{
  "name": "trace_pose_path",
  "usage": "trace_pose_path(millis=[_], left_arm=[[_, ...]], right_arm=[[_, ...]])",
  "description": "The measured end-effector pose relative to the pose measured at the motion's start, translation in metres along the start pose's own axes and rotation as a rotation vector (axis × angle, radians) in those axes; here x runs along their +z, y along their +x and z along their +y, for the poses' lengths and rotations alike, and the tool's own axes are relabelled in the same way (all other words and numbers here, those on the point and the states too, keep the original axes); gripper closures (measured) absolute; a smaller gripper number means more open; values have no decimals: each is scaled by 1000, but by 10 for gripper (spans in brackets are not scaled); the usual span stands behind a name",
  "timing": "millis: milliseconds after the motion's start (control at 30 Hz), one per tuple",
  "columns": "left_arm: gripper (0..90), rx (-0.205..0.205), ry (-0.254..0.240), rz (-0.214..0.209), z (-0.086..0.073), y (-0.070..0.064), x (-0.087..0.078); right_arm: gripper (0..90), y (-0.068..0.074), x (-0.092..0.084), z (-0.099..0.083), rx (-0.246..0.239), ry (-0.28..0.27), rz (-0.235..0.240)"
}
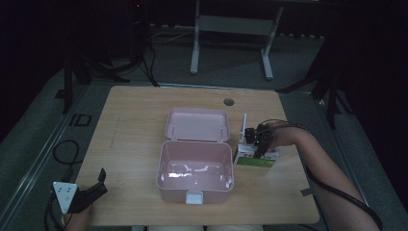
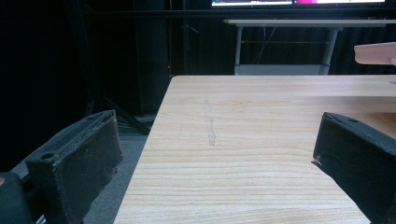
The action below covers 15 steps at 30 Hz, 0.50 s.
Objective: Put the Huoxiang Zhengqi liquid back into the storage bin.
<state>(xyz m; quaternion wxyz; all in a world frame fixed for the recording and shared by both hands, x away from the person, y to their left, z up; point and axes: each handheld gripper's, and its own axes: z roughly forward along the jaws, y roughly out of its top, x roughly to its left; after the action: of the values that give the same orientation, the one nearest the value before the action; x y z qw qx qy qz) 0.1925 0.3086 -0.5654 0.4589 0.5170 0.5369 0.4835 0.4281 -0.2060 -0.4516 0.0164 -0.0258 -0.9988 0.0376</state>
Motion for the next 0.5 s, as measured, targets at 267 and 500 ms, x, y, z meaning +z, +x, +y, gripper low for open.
trace_pose_path(millis=[267,500], left_arm=[[11,4,-2,3,0,-1,-1],[11,5,-1,7,0,-1,-1]], right_arm=[[621,13,-11,-3,15,3,11],[621,29,-18,-9,60,-5,44]])
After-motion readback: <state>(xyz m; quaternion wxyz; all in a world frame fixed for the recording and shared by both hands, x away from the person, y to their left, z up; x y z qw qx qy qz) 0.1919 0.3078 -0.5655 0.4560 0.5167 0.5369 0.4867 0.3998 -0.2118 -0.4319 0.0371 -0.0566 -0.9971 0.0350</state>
